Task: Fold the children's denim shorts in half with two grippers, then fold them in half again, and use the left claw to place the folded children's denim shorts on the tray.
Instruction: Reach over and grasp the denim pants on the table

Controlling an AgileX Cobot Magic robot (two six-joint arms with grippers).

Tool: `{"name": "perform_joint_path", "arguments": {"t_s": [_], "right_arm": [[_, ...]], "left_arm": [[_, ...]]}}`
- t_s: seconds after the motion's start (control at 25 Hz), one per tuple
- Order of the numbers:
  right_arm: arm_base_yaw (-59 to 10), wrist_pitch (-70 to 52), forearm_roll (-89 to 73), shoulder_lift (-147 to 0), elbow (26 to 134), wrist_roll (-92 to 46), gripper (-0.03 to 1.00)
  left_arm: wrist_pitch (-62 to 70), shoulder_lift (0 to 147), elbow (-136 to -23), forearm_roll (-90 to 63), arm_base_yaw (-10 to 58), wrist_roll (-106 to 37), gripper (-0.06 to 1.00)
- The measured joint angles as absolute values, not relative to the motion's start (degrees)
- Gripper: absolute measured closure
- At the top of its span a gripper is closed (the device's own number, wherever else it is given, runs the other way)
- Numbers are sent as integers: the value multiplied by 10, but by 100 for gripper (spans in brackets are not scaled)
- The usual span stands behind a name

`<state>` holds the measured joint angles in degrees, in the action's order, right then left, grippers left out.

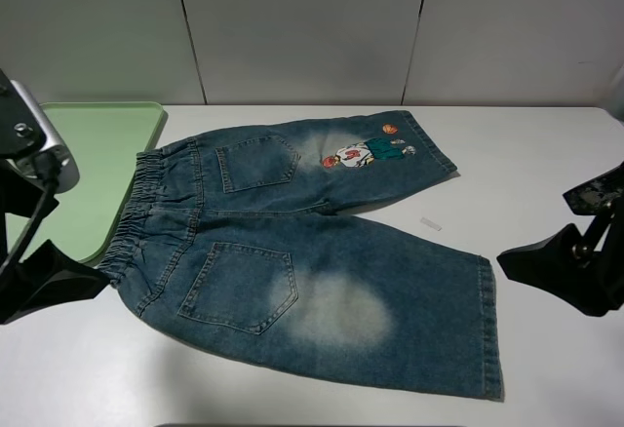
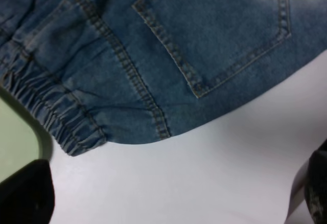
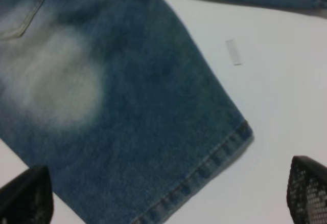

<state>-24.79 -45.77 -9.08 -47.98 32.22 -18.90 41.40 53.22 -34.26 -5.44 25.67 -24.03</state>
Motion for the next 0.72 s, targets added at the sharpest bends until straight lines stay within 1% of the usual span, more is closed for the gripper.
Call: {"name": "perform_joint_path", "arguments": {"t_s": [0.32, 0.72], "right_arm": [[-328, -453, -89, -543, 323, -219, 27], [-407, -450, -47, -605, 323, -224, 27]], "left_arm": [[425, 537, -343, -54, 269, -266, -3], [478, 537, -343, -55, 269, -346, -3]]}}
